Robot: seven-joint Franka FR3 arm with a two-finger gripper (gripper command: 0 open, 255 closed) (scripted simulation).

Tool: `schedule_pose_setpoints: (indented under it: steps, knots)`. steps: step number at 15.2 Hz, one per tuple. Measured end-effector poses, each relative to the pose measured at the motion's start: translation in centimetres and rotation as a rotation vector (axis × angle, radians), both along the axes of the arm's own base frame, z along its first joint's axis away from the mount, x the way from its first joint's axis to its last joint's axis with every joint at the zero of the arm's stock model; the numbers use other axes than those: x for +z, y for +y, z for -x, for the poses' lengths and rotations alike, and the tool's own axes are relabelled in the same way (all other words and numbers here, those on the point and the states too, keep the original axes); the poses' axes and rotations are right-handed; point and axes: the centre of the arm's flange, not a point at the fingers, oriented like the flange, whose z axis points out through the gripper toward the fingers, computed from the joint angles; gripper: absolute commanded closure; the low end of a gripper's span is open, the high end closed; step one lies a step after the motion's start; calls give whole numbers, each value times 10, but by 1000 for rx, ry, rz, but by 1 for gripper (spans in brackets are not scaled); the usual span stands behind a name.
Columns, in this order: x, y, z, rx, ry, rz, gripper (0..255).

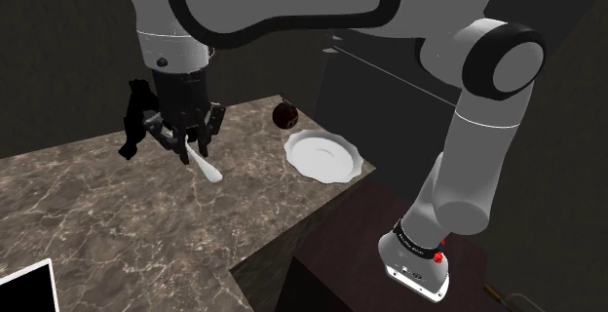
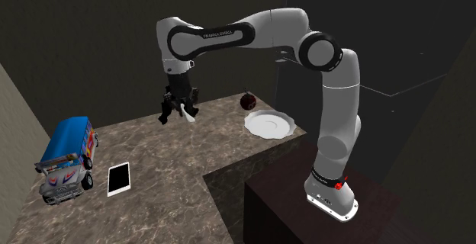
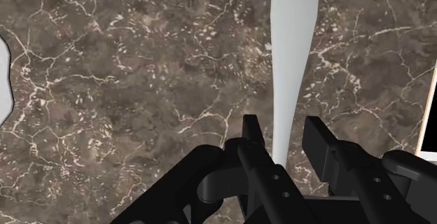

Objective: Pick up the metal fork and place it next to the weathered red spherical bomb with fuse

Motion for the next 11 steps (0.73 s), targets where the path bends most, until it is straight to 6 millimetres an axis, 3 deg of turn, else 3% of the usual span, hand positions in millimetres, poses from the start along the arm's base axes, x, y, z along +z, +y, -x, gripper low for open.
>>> schedule_pose_setpoints:
  steps: [4,11]
  knots:
    - [2,-33,-19,-1,0,1,255]
    - [5,-110,-67,-1,0,1,255]
